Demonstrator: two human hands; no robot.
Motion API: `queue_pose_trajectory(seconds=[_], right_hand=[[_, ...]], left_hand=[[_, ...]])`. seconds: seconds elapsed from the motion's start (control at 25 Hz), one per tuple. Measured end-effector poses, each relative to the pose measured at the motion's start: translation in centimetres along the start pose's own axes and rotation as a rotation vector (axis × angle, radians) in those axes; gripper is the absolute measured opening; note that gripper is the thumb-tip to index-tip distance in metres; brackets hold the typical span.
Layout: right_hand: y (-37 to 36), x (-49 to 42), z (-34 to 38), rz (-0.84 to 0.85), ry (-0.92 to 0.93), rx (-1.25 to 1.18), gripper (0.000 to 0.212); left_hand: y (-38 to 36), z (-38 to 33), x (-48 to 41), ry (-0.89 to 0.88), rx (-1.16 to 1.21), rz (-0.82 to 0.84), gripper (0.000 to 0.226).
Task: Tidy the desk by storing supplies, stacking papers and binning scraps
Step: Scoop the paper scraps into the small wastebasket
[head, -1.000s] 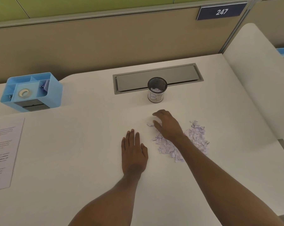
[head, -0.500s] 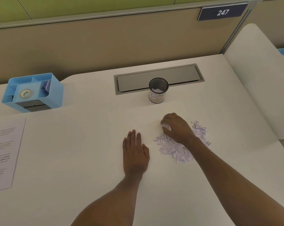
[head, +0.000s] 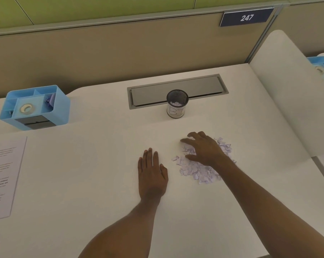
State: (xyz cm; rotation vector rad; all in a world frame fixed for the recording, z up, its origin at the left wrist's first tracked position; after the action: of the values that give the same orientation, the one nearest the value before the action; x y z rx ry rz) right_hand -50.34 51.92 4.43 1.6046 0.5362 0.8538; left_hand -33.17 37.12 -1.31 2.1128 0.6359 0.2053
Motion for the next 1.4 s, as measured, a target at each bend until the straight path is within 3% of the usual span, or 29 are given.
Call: queue_pose_trajectory(seconds=[0.36,0.6,0.92,1.16,1.28,1.4], right_hand=[[-1.1,-0.6,0.4,-0.048,-0.087,-0.01,0.016],[-0.9,-1.6,-0.9,-0.053,-0.185,-0.288,0.018],[8.1,-4.0,-2.2,-0.357,-0.255,-0.655,0.012],[13.7,-9.8,-3.1,-0.546,-0.283,-0.644,0.016],[13.9,-12.3,-3.1,-0.493,-0.303,-0.597,0.016],[12.6,-14.8,-3.0,-0.365,-0.3,-0.391,0.023]], left_hand=[[-0.1,0.0,0.1,0.001,-0.007,0.003,0.054],[0.0,0.0,0.0,-0.009,0.006,-0.008,0.053],[-0.1,0.0,0.1,0.002,0.012,-0.004,0.053],[-0.2,0.2,0.1,-0.015,-0.005,-0.003,0.052],[-0.2,0.1,0.1,-0.013,-0.031,0.007,0.053],[-0.3,0.1,0.0,-0.015,-0.05,0.011,0.055]])
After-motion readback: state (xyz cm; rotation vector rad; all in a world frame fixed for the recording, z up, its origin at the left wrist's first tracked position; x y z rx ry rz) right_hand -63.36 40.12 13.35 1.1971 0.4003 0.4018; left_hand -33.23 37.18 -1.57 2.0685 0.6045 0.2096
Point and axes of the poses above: each hand's wrist, its own x-axis away from the middle knuckle, its own y-axis out of the back of the hand, z = x × y, the point moved 6 cm from there along -x, towards the middle knuckle, and after that the axes turned 12 degrees about x, right-handed, at the moved point
